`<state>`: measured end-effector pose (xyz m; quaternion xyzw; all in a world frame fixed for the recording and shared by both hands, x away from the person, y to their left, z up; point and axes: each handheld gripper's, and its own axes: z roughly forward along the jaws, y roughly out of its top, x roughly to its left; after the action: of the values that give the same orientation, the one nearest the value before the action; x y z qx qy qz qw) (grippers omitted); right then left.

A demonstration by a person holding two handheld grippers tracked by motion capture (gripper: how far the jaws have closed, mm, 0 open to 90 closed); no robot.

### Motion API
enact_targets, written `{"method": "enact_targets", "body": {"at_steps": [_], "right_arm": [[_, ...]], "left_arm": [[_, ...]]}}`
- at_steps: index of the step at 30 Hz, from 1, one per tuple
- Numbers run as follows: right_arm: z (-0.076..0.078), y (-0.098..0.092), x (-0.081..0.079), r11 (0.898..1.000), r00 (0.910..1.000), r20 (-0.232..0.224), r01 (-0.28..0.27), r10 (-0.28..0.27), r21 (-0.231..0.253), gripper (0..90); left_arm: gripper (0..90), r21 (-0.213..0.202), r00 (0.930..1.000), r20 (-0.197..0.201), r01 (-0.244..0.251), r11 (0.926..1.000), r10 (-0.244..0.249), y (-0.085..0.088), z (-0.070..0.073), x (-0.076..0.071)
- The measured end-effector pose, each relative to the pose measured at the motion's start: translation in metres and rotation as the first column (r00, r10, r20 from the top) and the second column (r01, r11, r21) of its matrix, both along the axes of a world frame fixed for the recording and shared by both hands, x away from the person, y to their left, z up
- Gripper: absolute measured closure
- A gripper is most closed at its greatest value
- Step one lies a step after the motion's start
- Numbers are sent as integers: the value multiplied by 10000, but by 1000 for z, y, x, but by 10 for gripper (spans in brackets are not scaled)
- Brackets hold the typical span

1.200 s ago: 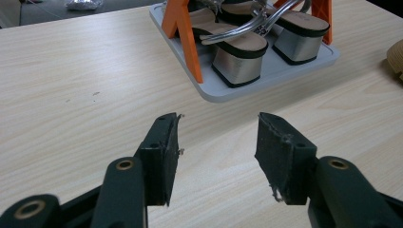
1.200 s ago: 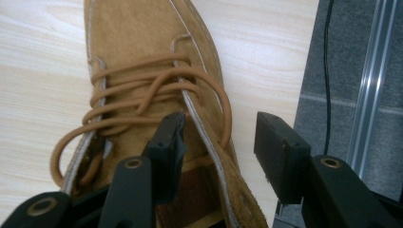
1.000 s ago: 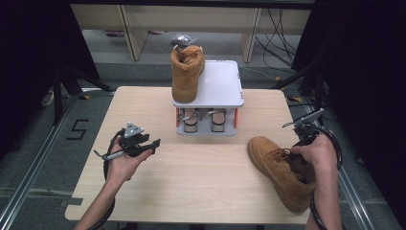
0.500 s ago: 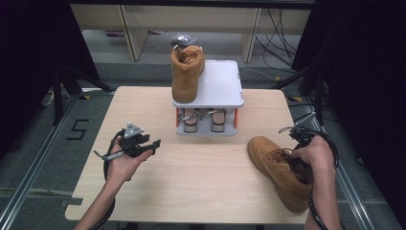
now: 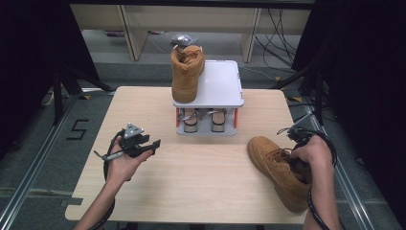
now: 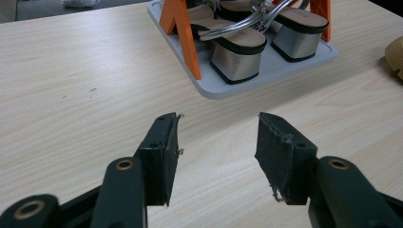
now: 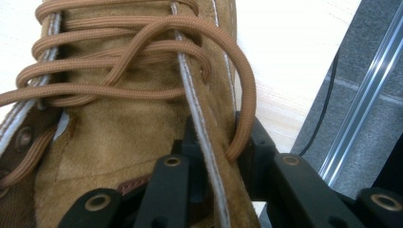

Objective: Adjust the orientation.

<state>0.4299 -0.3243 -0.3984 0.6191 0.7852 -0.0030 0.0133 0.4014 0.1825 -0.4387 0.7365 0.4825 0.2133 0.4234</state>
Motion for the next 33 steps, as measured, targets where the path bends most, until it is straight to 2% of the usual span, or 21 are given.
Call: {"method": "enact_targets", "body": {"at_steps": [2,3,4,9,10,11,13,15,16,17,19,21,22,24,25,27,28,30,31,32,33], "right_arm": [[-2,0,0,10000,10000,43,-21,21,15,748],[-3,1,-1,9997,9996,108,245,-245,70,756],[-2,0,0,10000,10000,0,-4,4,30,765],[-1,1,-1,9994,9994,147,-327,328,-122,837],[-1,4,-2,9999,9999,131,43,-42,-97,844],[0,2,-1,9999,9998,141,-122,124,-103,847],[1,5,-2,9988,9988,134,478,-477,-47,852],[3,1,-3,9998,9995,233,190,-190,-4,854],[2,1,-4,9996,9988,412,269,-269,1,855],[3,3,-4,9986,9981,322,521,-519,-33,855],[4,2,-5,9992,9981,477,394,-394,1,856],[6,6,-6,9970,9955,546,774,-773,10,856],[8,6,-5,9977,9957,652,670,-666,-45,857],[11,8,-4,9951,9937,551,969,-979,202,858],[12,7,-3,9966,9935,782,823,-826,61,859],[14,10,-3,9924,9866,1079,1229,-1221,-6,859],[15,8,-1,9954,9856,1488,869,-800,-407,860],[17,8,0,9947,9795,1875,857,-736,-569,861],[19,11,-1,9912,9739,1980,1228,-1108,-493,861],[19,8,1,9939,9719,2238,892,-725,-655,860],[20,7,2,9923,9672,2439,934,-710,-816,860]], "left_arm": [[487,64,10000,4,52,10000,-52,1,0,0],[487,100,10000,-51,29,9999,-29,0,0,0],[487,107,10000,-48,32,9999,-31,1,0,0],[488,133,10000,-76,45,9999,-44,0,-1,0],[488,198,9999,-99,39,9998,-37,0,-1,0],[488,194,9999,-100,31,9998,-29,0,-1,0],[488,163,9999,-85,58,9999,-57,0,-2,0],[488,159,10000,-84,55,9999,-54,0,-2,0],[488,55,10000,-51,-2,10000,2,-1,-3,1],[488,66,10000,-54,12,10000,-11,0,-3,1],[488,74,10000,-58,22,10000,-21,-1,-3,1],[488,131,10000,-81,50,9999,-49,0,-3,1],[488,172,9999,-110,53,9998,-51,1,-3,1],[488,179,9999,-90,55,9998,-54,2,-3,0],[488,42,10000,-47,-7,10000,7,1,-4,0],[488,124,10000,-77,-29,9999,30,3,-4,-1],[488,77,10000,-53,-59,10000,60,3,-5,-1],[489,159,10000,-71,0,9999,1,6,-5,-1],[488,36,10000,-41,-79,10000,79,6,-6,-1],[489,70,10000,-29,-63,10000,63,7,-6,-1],[489,70,10000,-29,-63,10000,63,7,-6,-1]]}}
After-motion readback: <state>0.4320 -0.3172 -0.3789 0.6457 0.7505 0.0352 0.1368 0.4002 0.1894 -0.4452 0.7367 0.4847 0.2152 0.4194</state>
